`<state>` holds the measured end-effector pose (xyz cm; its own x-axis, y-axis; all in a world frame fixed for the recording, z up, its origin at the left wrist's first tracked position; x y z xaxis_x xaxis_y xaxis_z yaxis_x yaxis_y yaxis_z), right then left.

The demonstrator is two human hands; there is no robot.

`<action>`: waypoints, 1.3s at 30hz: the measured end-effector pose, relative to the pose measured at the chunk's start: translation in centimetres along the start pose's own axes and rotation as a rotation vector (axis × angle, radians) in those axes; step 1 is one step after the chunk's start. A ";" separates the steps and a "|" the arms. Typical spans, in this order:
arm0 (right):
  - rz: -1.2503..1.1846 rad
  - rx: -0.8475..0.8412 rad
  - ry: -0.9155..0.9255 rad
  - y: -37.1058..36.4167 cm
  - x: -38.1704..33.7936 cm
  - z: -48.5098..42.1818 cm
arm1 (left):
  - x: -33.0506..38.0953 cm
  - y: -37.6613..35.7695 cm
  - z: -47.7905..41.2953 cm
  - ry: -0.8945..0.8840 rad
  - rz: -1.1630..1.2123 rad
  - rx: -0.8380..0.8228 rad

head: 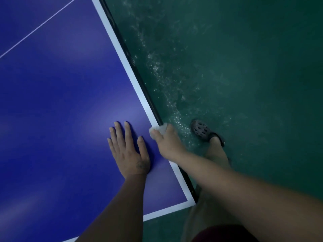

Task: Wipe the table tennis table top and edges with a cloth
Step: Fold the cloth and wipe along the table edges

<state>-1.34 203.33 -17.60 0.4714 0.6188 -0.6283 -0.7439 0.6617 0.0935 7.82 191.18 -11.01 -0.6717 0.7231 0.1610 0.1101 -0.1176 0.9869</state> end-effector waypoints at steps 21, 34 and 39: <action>-0.064 0.164 0.098 1.6 -11.3 -5.5 | 0.0 0.2 -0.6 0.040 0.012 -0.048; 0.029 0.018 0.151 1.8 -8.4 -1.6 | 0.2 0.4 -0.8 0.070 0.011 -0.076; 0.051 0.018 0.083 1.5 -12.7 -6.2 | 0.2 0.9 -1.8 0.141 0.100 -0.018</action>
<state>-11.41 193.81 -14.29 0.3916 0.6149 -0.6845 -0.7571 0.6381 0.1401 6.49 190.03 -10.04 -0.7544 0.6045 0.2558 0.1695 -0.1971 0.9656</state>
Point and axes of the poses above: each hand's wrist, its own z-axis away from the middle knuckle, its own y-axis out of the back of the hand, x = y × z, the point moved 7 cm from there along -z, towards the middle knuckle, and after that the axes turned 3 degrees about -z, right-handed, at the moved point
